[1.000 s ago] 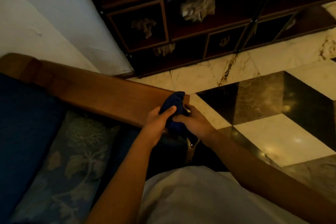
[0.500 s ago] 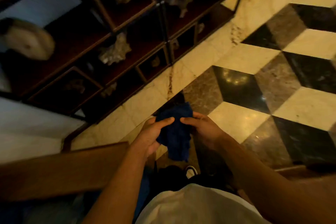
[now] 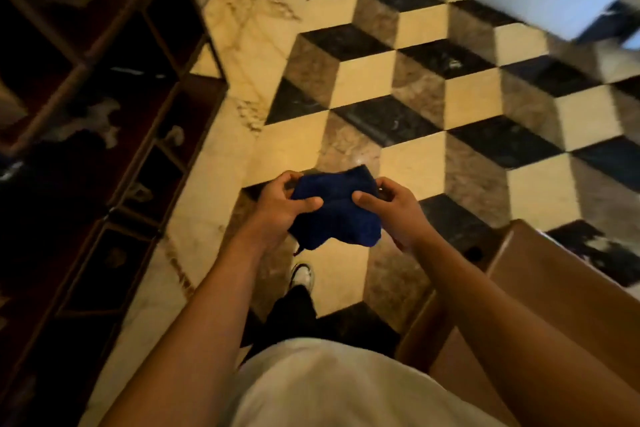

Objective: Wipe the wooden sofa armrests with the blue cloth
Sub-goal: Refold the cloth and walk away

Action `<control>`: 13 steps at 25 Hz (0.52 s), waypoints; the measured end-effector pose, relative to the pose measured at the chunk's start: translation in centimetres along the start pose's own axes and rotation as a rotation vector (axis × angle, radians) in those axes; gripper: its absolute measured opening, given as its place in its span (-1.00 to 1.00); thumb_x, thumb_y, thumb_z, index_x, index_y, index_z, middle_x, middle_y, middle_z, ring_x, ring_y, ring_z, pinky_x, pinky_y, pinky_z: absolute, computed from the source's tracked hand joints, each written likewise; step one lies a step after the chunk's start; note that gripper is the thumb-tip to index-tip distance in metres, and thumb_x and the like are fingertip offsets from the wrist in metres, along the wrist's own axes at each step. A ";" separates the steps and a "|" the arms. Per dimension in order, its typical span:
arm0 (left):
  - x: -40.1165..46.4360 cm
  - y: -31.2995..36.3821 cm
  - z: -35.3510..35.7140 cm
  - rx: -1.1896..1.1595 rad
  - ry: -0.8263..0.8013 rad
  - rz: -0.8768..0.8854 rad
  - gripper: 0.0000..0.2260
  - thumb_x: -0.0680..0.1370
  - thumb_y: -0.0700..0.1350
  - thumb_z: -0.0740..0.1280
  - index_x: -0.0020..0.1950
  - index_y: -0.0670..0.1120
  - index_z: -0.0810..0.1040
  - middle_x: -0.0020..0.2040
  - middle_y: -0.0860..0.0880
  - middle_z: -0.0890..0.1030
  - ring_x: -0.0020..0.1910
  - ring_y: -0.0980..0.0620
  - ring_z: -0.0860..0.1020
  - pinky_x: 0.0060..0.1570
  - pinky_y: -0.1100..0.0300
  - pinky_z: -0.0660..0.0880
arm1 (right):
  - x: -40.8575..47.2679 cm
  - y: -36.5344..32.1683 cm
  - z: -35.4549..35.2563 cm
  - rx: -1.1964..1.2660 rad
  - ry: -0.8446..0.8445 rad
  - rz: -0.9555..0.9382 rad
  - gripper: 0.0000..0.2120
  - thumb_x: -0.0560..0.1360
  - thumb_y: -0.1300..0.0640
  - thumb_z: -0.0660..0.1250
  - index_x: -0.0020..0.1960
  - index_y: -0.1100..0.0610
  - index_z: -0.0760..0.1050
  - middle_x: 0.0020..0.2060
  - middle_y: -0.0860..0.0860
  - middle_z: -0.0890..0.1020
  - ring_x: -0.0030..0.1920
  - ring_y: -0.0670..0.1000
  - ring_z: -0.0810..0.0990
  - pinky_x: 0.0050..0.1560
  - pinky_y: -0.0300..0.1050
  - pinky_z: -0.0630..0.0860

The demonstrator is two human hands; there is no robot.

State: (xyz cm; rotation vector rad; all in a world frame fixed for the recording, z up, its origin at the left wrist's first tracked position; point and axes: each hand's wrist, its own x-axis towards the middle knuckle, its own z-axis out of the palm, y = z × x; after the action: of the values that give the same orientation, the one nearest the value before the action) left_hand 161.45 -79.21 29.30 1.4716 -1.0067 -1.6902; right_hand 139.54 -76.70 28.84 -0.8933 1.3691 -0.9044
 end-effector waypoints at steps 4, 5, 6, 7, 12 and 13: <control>10.7 6.0 6.0 -0.389 -0.410 -0.020 -0.47 0.45 -0.42 0.42 0.39 -0.16 0.43 0.27 -0.26 0.61 0.20 -0.23 0.63 0.10 -0.09 0.63 | 5.7 -5.6 -8.0 0.234 0.147 -0.009 -0.79 0.56 0.11 0.46 0.18 0.07 0.59 0.11 0.18 0.72 0.15 0.21 0.71 0.06 0.13 0.68; 13.2 6.7 8.2 -0.489 -0.525 -0.065 -0.43 0.49 -0.39 0.39 0.48 -0.13 0.38 0.36 -0.28 0.56 0.31 -0.29 0.56 0.23 -0.18 0.56 | 6.8 -6.5 -10.1 0.275 0.197 -0.027 -0.78 0.55 0.10 0.47 0.19 0.06 0.59 0.11 0.16 0.72 0.14 0.20 0.72 0.01 0.08 0.69; 15.3 7.1 10.7 -0.557 -0.651 -0.124 -0.42 0.54 -0.35 0.35 0.55 -0.12 0.33 0.45 -0.30 0.48 0.42 -0.34 0.46 0.37 -0.25 0.44 | 7.7 -6.8 -12.1 0.301 0.254 -0.039 -0.76 0.55 0.08 0.47 0.20 0.04 0.58 0.11 0.13 0.73 0.12 0.17 0.73 -0.03 0.02 0.69; 17.6 7.3 13.7 -0.562 -0.774 -0.215 -0.45 0.59 -0.29 0.32 0.58 -0.15 0.30 0.51 -0.32 0.41 0.49 -0.35 0.37 0.45 -0.27 0.33 | 8.7 -7.0 -14.4 0.308 0.327 -0.044 -0.76 0.55 0.05 0.47 0.20 0.01 0.58 0.09 0.09 0.74 0.10 0.12 0.74 -0.07 -0.06 0.69; 29.2 6.5 31.4 -0.197 -0.896 -0.635 -0.64 0.59 -0.23 0.33 0.39 -0.25 0.57 0.43 -0.29 0.52 0.39 -0.27 0.52 0.40 -0.17 0.44 | 13.0 -3.5 -29.3 0.297 0.684 0.008 -0.85 0.48 -0.12 0.47 0.05 -0.24 0.61 0.00 -0.12 0.75 0.01 -0.09 0.74 -0.10 -0.24 0.65; 31.3 6.5 34.9 -0.123 -0.856 -0.618 -0.63 0.57 -0.26 0.36 0.38 -0.26 0.56 0.42 -0.31 0.52 0.38 -0.29 0.53 0.41 -0.21 0.42 | 13.8 -2.6 -32.4 0.323 0.713 0.018 -0.81 0.45 -0.14 0.49 0.05 -0.24 0.62 0.01 -0.10 0.75 0.02 -0.07 0.74 -0.07 -0.21 0.66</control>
State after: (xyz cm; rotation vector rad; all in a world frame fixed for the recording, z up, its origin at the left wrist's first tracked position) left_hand 122.55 -105.33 22.49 1.0087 -0.8481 -2.9087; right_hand 107.20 -90.35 25.35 -0.3062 1.7472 -1.4633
